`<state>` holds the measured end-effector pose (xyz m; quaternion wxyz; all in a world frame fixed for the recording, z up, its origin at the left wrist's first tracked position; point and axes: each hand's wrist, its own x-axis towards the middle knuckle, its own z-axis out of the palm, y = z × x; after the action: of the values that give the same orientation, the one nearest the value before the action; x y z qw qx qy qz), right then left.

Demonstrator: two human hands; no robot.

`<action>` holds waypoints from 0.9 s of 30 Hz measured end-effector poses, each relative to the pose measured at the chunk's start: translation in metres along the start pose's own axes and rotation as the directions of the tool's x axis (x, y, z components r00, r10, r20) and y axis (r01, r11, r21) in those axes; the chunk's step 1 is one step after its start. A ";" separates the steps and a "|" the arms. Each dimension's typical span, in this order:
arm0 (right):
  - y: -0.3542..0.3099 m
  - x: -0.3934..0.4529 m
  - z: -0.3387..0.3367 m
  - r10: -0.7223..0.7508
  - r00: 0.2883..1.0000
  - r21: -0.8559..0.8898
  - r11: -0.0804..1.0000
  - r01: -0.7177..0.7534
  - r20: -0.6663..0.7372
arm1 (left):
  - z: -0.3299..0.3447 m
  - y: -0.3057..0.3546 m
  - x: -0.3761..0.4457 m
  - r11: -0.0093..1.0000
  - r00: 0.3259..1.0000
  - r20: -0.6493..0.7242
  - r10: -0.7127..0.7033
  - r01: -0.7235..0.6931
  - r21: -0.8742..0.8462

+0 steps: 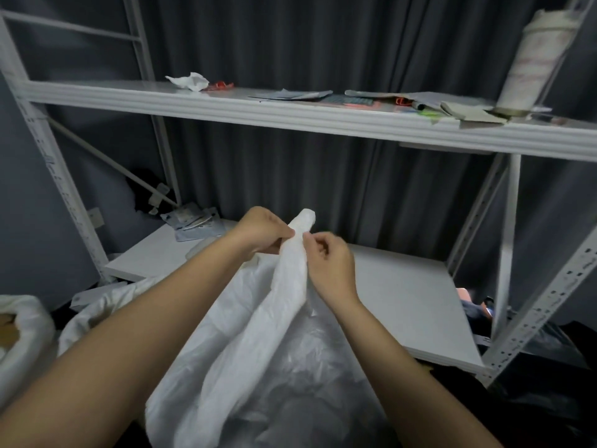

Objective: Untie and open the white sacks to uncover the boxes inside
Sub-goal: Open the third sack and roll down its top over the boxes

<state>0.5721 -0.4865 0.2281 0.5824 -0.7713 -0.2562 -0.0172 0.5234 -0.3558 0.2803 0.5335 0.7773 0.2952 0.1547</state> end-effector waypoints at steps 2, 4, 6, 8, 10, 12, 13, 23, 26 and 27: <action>0.001 -0.015 -0.002 -0.071 0.994 -0.048 0.996 0.075 0.080 | 0.009 -0.001 0.002 0.999 0.998 -0.050 0.032 -0.031 0.025; -0.003 -0.022 -0.002 -0.046 0.990 -0.058 0.997 0.053 0.130 | 0.019 0.002 -0.001 0.997 0.997 -0.031 0.075 -0.075 0.018; -0.005 -0.016 -0.005 0.126 0.983 0.112 0.984 -0.141 0.134 | 0.023 0.008 -0.009 0.993 0.994 0.042 0.105 -0.102 -0.057; -0.011 -0.008 -0.012 0.283 0.898 0.546 0.718 -0.432 0.338 | 0.017 0.013 -0.018 0.992 0.989 0.117 0.086 -0.074 -0.101; -0.011 0.000 -0.015 0.272 0.881 0.749 0.465 -0.473 0.388 | 0.009 0.014 -0.026 0.997 0.981 0.178 0.071 -0.063 -0.050; -0.012 0.000 -0.012 0.301 0.929 0.636 0.679 -0.367 0.214 | 0.006 0.011 -0.035 0.995 0.971 0.219 0.095 -0.094 -0.015; -0.013 -0.002 -0.010 0.280 0.955 0.496 0.819 -0.289 0.095 | 0.007 0.009 -0.036 0.994 0.972 0.209 0.112 -0.112 -0.014; -0.008 -0.012 -0.005 -0.074 0.986 -0.067 0.994 0.085 0.148 | 0.020 0.013 -0.043 0.964 0.952 0.303 0.033 0.050 -0.262; -0.017 -0.010 -0.010 0.170 0.976 0.454 0.865 -0.213 0.135 | 0.012 0.007 -0.042 0.970 0.948 0.301 0.108 -0.035 -0.240; -0.022 -0.011 -0.012 0.239 0.948 0.658 0.683 -0.317 0.209 | 0.009 0.003 -0.044 0.984 0.953 0.273 0.127 -0.087 -0.154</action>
<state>0.5567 -0.4976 0.2479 0.8064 -0.5315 -0.1548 0.2078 0.4952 -0.3905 0.2834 0.6142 0.7669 0.1620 0.0913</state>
